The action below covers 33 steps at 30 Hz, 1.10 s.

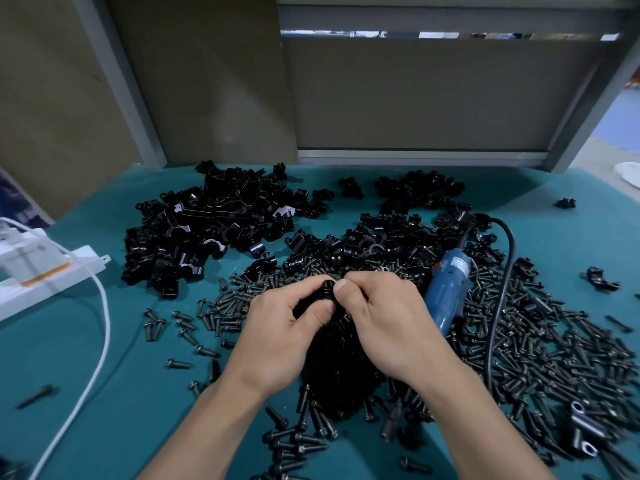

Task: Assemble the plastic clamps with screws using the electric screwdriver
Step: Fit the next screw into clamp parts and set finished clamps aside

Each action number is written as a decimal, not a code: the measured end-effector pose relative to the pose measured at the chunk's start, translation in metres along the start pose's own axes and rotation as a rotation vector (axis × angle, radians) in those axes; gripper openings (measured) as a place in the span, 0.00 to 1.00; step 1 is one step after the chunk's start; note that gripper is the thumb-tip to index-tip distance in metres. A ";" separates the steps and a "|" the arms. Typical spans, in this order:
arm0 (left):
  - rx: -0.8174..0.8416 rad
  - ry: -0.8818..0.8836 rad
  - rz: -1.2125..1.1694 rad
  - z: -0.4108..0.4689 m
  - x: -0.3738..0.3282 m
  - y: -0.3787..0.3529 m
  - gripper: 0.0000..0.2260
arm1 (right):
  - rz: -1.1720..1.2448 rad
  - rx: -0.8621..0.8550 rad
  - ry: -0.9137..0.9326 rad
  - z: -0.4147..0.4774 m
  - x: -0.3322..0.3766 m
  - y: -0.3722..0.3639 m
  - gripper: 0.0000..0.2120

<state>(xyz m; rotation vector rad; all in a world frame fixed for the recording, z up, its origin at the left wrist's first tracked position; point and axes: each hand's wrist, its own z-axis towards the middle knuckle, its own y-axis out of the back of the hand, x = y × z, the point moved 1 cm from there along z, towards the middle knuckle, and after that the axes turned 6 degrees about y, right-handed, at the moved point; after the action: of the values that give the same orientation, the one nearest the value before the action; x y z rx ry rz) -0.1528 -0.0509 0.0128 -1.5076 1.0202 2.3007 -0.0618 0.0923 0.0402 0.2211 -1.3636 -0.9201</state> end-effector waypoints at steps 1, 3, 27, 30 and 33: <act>-0.002 0.000 0.005 0.001 0.000 0.000 0.14 | 0.021 -0.006 -0.001 0.000 0.000 0.000 0.16; -0.001 0.017 0.009 0.002 0.001 -0.003 0.14 | 0.040 -0.015 -0.008 0.001 0.000 0.001 0.13; -0.091 -0.048 0.049 -0.001 -0.003 -0.006 0.21 | -0.034 -0.060 -0.046 0.001 0.003 -0.004 0.21; -0.061 -0.015 0.010 0.001 -0.001 -0.008 0.14 | -0.009 -0.040 -0.058 0.001 0.004 -0.004 0.22; -0.083 0.033 -0.043 0.004 0.003 -0.007 0.12 | -0.012 -0.082 -0.057 -0.001 0.012 0.008 0.23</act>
<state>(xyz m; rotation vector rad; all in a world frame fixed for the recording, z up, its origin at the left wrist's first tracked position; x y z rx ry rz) -0.1534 -0.0441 0.0080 -1.5882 0.9015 2.3227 -0.0585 0.0896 0.0538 0.1424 -1.3749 -0.9967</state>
